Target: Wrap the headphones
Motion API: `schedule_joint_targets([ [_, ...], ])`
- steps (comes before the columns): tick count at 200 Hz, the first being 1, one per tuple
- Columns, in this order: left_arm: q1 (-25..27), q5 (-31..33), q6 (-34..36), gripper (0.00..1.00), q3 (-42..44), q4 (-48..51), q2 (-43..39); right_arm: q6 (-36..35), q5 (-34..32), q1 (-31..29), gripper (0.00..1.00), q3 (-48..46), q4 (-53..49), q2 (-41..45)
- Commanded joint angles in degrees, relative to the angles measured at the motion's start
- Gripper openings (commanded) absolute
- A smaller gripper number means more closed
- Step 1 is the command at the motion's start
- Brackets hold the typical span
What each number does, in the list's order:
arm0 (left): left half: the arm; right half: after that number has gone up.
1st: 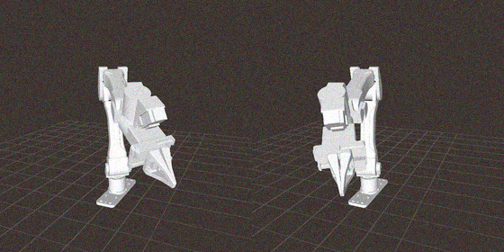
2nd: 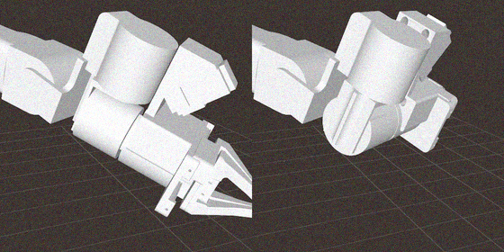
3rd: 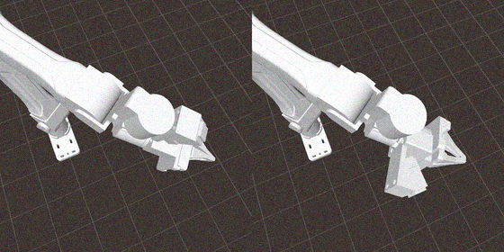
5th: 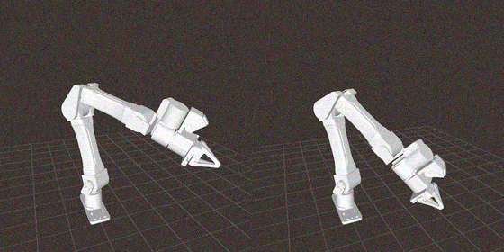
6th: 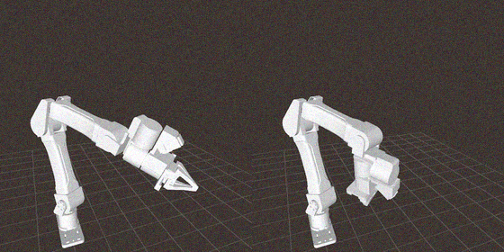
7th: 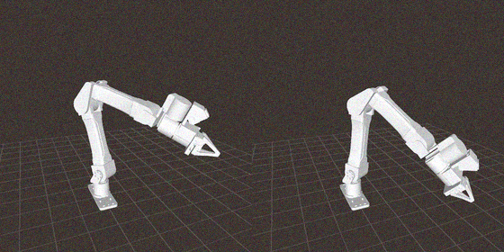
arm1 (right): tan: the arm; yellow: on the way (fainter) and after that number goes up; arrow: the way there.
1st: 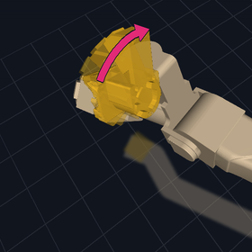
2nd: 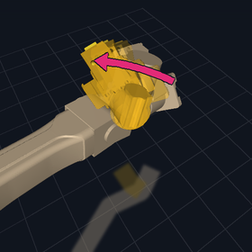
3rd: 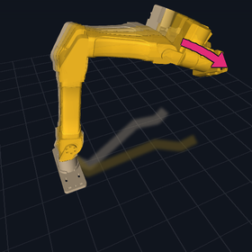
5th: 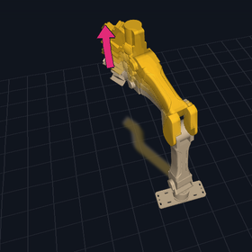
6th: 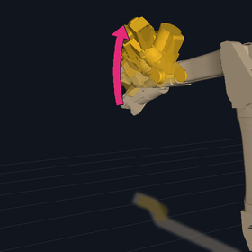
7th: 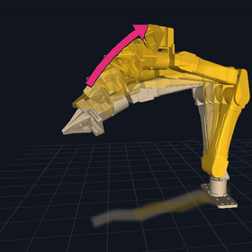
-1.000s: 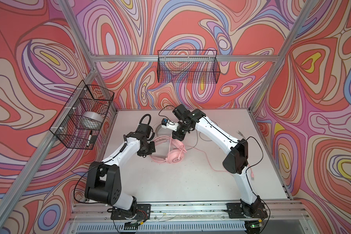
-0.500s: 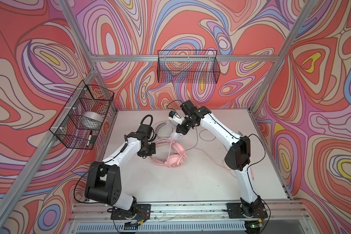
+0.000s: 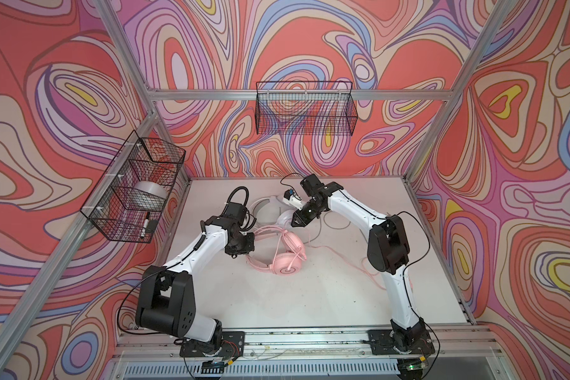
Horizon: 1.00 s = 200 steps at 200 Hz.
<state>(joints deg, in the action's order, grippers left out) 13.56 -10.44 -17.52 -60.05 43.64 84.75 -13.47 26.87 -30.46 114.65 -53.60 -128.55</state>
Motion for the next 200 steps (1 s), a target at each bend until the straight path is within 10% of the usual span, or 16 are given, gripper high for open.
schedule_joint_targets([
  [1,0.23,-5.07,0.92,0.00,0.79,-1.16,-2.20,2.78,1.67,0.39,0.21,-2.86,4.56,2.54],
  [200,-2.00,-10.81,-3.66,0.00,2.79,-5.21,-3.90,13.52,1.86,6.11,0.43,-34.02,20.25,15.98],
])
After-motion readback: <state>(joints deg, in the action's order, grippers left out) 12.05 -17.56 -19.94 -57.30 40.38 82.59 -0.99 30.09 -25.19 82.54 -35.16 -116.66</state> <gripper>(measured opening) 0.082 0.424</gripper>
